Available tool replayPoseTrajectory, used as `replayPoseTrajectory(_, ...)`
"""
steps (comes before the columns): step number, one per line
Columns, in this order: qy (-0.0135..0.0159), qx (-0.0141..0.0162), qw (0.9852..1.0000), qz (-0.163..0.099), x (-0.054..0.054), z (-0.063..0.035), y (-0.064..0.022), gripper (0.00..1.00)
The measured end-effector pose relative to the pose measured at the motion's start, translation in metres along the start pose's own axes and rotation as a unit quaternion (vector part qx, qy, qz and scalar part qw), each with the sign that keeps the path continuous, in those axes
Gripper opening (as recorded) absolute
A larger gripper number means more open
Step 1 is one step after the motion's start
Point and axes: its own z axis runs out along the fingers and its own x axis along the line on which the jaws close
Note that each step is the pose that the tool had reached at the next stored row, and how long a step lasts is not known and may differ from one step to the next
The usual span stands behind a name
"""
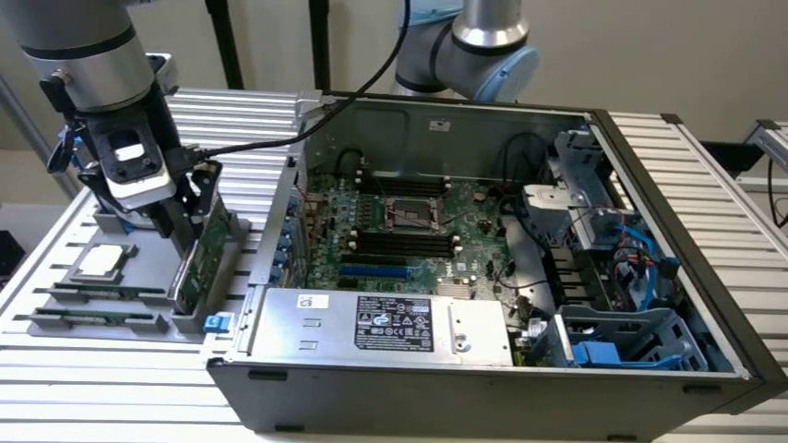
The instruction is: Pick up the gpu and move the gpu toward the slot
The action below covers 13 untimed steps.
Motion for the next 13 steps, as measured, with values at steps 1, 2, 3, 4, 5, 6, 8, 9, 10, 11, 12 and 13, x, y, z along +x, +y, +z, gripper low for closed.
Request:
replayPoseTrajectory(1, -0.0008, 0.0001, 1.0, 0.0, 0.0, 0.0017, 0.0, 0.42)
replayPoseTrajectory(2, -0.0015, 0.0003, 1.0, 0.0, 0.0, 0.0036, 0.0, 0.42)
replayPoseTrajectory(3, -0.0022, 0.0004, 1.0, 0.001, 0.001, 0.0054, 0.0, 0.42)
replayPoseTrajectory(4, -0.0029, 0.0005, 1.0, 0.001, 0.001, 0.0072, 0.0001, 0.42)
replayPoseTrajectory(5, -0.0038, 0.0005, 1.0, 0.001, 0.001, 0.009, 0.0001, 0.42)
replayPoseTrajectory(6, -0.0047, 0.0005, 1.0, 0.001, 0.001, 0.0109, 0.0001, 0.42)
replayPoseTrajectory(8, -0.0068, 0.0005, 1.0, 0.001, 0.002, 0.0144, 0.0002, 0.42)
replayPoseTrajectory(9, -0.0081, 0.0005, 1.0, 0.001, 0.003, 0.0161, 0.0002, 0.42)
replayPoseTrajectory(10, -0.0096, 0.0005, 1.0, 0.001, 0.004, 0.0176, 0.0002, 0.42)
replayPoseTrajectory(11, -0.0112, 0.0004, 0.9999, 0.001, 0.004, 0.019, 0.0003, 0.42)
replayPoseTrajectory(12, -0.0122, 0.0004, 0.9999, 0.001, 0.005, 0.0201, 0.0004, 0.42)
replayPoseTrajectory(13, -0.013, 0.0004, 0.9999, 0.001, 0.005, 0.0211, 0.0005, 0.42)
